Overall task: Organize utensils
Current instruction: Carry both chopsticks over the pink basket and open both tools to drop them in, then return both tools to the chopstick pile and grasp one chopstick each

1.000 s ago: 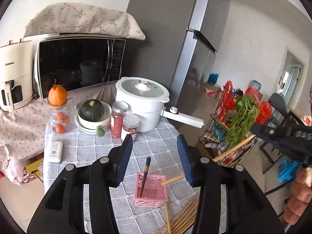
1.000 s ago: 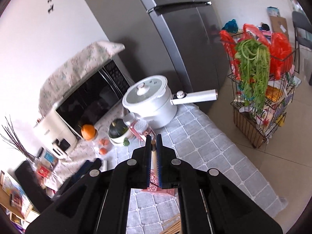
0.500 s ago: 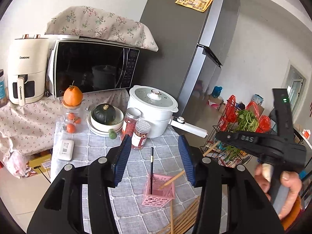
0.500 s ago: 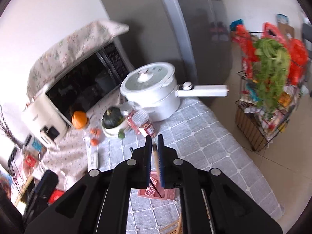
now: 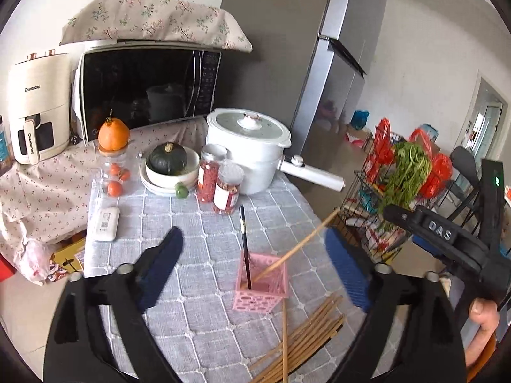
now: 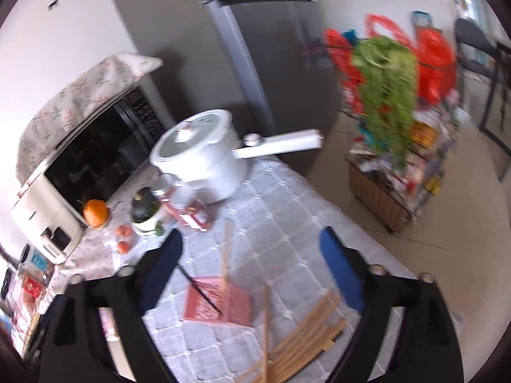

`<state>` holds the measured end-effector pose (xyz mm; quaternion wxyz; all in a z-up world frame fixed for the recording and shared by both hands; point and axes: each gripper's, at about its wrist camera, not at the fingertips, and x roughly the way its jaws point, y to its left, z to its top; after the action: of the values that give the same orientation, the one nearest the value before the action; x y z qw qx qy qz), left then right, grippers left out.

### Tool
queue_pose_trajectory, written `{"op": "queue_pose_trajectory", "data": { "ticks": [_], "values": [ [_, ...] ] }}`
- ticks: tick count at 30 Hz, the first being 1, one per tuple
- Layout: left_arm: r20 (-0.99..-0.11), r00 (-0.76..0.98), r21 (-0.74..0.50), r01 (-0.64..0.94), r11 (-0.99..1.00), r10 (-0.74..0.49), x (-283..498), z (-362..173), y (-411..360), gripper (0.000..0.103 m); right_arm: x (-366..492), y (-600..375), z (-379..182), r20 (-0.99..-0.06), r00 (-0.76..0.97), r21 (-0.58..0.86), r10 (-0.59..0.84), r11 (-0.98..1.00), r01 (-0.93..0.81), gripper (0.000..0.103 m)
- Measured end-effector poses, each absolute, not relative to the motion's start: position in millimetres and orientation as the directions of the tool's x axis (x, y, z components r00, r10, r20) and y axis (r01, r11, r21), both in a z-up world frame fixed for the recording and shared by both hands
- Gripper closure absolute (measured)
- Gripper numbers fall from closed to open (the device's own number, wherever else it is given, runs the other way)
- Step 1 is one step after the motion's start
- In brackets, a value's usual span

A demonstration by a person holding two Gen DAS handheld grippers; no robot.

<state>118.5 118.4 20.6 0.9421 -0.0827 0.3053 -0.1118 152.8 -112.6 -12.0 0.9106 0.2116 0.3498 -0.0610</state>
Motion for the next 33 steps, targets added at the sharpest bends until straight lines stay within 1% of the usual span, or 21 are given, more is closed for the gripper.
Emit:
{"op": "queue_pose_trajectory", "data": {
  "ticks": [1, 5, 8, 9, 10, 11, 12, 13, 15, 18, 19, 22, 24, 25, 30, 32, 33],
  "values": [
    [-0.575, 0.775, -0.216, 0.166, 0.962, -0.263, 117, 16, 113, 0.008, 145, -121, -21, -0.669, 0.742, 0.348, 0.030, 0.895, 0.278, 0.008],
    [-0.697, 0.660, -0.176, 0.223, 0.959, -0.281, 110, -17, 87, 0.007, 113, -158, -67, -0.731, 0.682, 0.365, 0.016, 0.853, 0.372, 0.007],
    [-0.783, 0.548, -0.182, 0.251, 0.951, -0.295, 100, -61, 70, 0.008, 89, -185, -111, -0.787, 0.616, 0.373, 0.027, 0.816, 0.441, 0.007],
    [-0.808, 0.505, -0.195, 0.257, 0.947, -0.303, 97, -75, 66, 0.015, 87, -190, -122, -0.812, 0.582, 0.362, 0.030, 0.809, 0.463, 0.007],
    [-0.841, 0.436, -0.217, 0.268, 0.939, -0.319, 94, -96, 61, 0.027, 88, -198, -135, -0.844, 0.532, 0.368, 0.067, 0.794, 0.483, 0.007],
    [-0.865, 0.379, -0.235, 0.272, 0.933, -0.328, 91, -111, 58, 0.034, 89, -203, -141, -0.849, 0.518, 0.389, 0.103, 0.786, 0.481, 0.007],
    [-0.883, 0.331, -0.249, 0.270, 0.930, -0.333, 90, -124, 54, 0.045, 87, -208, -143, -0.846, 0.517, 0.406, 0.127, 0.783, 0.472, 0.007],
    [-0.895, 0.299, -0.256, 0.264, 0.930, -0.332, 89, -136, 51, 0.049, 86, -209, -142, -0.846, 0.520, 0.400, 0.120, 0.786, 0.470, 0.007],
    [-0.910, 0.273, -0.245, 0.255, 0.935, -0.313, 89, -150, 47, 0.050, 82, -211, -137, -0.840, 0.537, 0.377, 0.080, 0.799, 0.469, 0.007],
    [-0.929, 0.247, -0.217, 0.243, 0.945, -0.277, 90, -165, 40, 0.052, 78, -211, -135, -0.832, 0.544, 0.393, 0.104, 0.804, 0.446, 0.007],
    [-0.931, 0.244, -0.214, 0.243, 0.946, -0.273, 90, -168, 38, 0.056, 76, -212, -136, -0.832, 0.543, 0.397, 0.113, 0.806, 0.440, 0.007],
    [-0.935, 0.229, -0.210, 0.256, 0.944, -0.270, 90, -171, 32, 0.062, 74, -215, -135, -0.835, 0.539, 0.390, 0.111, 0.810, 0.437, 0.007],
    [-0.939, 0.221, -0.205, 0.258, 0.944, -0.264, 88, -175, 29, 0.063, 72, -219, -137, -0.838, 0.534, 0.392, 0.113, 0.805, 0.445, 0.007],
    [-0.941, 0.214, -0.204, 0.259, 0.944, -0.262, 89, -178, 28, 0.067, 72, -221, -138, -0.838, 0.532, 0.397, 0.117, 0.800, 0.450, 0.007],
    [-0.949, 0.197, -0.188, 0.272, 0.944, -0.246, 92, -190, 22, 0.071, 74, -226, -145, -0.848, 0.513, 0.412, 0.136, 0.778, 0.475, 0.007],
    [-0.949, 0.211, -0.172, 0.277, 0.945, -0.235, 93, -190, 22, 0.074, 75, -225, -149, -0.854, 0.502, 0.408, 0.138, 0.776, 0.481, 0.007],
    [-0.948, 0.214, -0.168, 0.283, 0.944, -0.233, 93, -190, 22, 0.080, 76, -224, -151, -0.856, 0.497, 0.408, 0.142, 0.775, 0.483, 0.007]
  ]
}}
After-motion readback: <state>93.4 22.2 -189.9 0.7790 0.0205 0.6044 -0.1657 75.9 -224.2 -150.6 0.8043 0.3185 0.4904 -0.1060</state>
